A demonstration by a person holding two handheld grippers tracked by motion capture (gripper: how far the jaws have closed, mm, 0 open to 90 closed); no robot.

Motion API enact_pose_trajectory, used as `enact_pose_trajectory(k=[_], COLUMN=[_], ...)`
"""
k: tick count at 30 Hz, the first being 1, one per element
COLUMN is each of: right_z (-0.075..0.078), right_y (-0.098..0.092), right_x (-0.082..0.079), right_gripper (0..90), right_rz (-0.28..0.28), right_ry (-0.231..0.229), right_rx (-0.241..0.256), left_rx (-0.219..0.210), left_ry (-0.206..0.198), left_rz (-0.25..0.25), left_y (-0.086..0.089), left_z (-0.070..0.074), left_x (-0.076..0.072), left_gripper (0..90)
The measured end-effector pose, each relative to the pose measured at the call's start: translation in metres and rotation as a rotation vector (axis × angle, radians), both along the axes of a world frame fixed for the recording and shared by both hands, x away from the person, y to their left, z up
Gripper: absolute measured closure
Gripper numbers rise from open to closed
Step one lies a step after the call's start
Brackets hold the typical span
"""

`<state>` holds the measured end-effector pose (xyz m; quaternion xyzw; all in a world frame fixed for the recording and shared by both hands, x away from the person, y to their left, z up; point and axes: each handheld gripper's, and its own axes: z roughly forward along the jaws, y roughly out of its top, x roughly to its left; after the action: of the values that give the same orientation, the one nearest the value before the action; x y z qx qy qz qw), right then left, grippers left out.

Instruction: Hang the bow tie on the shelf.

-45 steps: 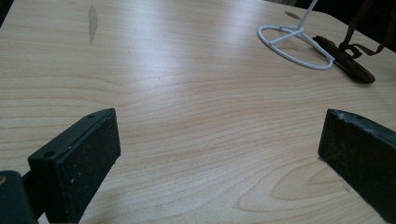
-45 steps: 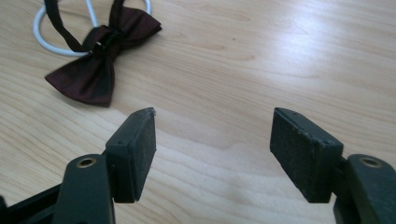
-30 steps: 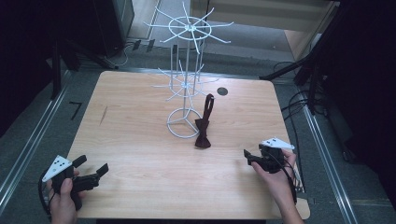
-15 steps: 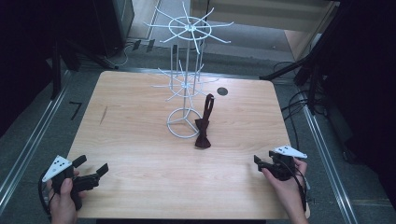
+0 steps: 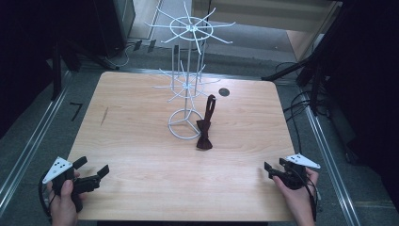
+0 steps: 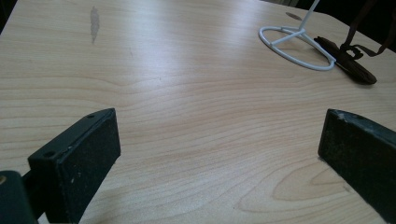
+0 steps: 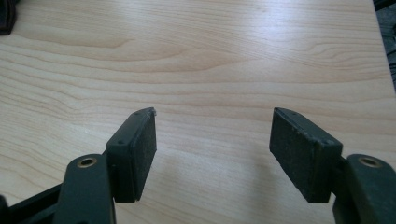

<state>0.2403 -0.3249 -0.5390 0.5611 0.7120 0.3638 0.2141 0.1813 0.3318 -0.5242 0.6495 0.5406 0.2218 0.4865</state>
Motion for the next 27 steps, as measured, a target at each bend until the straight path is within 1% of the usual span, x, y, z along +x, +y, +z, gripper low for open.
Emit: enact_pose_trajectory(k=[6,19,21,24,26,27], right_z=[-0.002,-0.009,-0.01,-0.012,-0.012,-0.012], right_y=[-0.007,-0.034,-0.039,-0.046,-0.049,-0.051], right_x=[-0.005,-0.022,-0.025,-0.029,-0.033,-0.034], right_gripper=[32.7,32.0,29.5,20.6,14.1,13.3], right_rz=[-0.012,-0.055,-0.062,-0.081,-0.099,-0.105], right_ry=[-0.006,-0.019,-0.024,-0.023,-0.028,-0.029], right_rx=[0.005,0.023,0.03,0.048,0.044,0.045], left_rx=[0.001,0.001,0.001,0.002,0.002,0.002], left_ry=[0.0,0.0,0.0,0.001,0.0,0.001], left_rz=[0.0,0.0,0.002,0.001,0.0,-0.001], left_y=[0.0,0.0,0.0,0.0,0.0,0.0], left_z=[0.0,0.0,0.0,0.0,0.0,0.0], left_x=[0.0,0.0,0.0,0.0,0.0,0.0], left_gripper=[0.0,0.0,0.0,0.0,0.0,0.0])
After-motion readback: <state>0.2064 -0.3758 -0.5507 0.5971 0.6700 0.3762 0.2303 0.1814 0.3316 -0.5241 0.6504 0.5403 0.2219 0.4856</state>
